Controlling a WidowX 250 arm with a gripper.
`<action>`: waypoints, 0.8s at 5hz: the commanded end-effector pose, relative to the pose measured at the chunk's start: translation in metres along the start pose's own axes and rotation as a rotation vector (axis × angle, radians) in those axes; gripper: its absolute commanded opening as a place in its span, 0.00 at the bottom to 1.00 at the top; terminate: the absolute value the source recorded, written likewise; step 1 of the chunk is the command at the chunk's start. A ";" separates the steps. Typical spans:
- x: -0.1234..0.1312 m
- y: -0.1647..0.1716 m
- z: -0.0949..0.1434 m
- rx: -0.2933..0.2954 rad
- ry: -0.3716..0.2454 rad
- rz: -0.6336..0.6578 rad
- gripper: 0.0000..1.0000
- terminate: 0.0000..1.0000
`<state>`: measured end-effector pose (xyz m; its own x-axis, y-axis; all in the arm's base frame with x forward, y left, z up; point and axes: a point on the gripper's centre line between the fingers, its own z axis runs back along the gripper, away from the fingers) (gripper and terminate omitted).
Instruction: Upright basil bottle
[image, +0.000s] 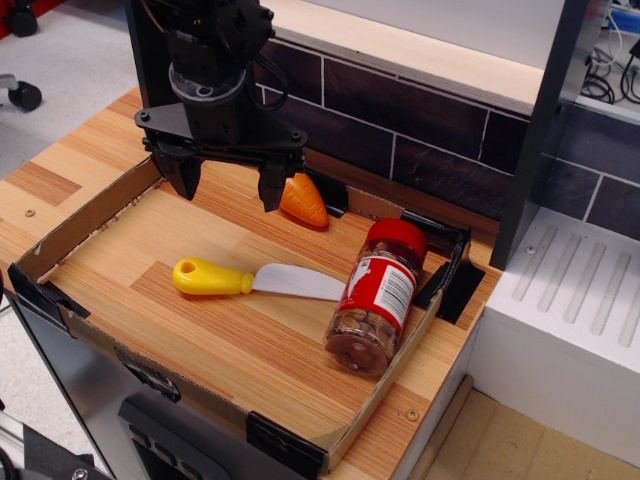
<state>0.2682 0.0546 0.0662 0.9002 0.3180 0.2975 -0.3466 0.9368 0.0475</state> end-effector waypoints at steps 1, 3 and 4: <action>0.000 0.000 0.000 0.000 0.000 0.000 1.00 0.00; 0.008 -0.056 0.036 -0.092 0.126 0.027 1.00 0.00; 0.011 -0.082 0.042 -0.107 0.186 0.027 1.00 0.00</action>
<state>0.2893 -0.0253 0.0922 0.9320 0.3546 0.0755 -0.3521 0.9349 -0.0447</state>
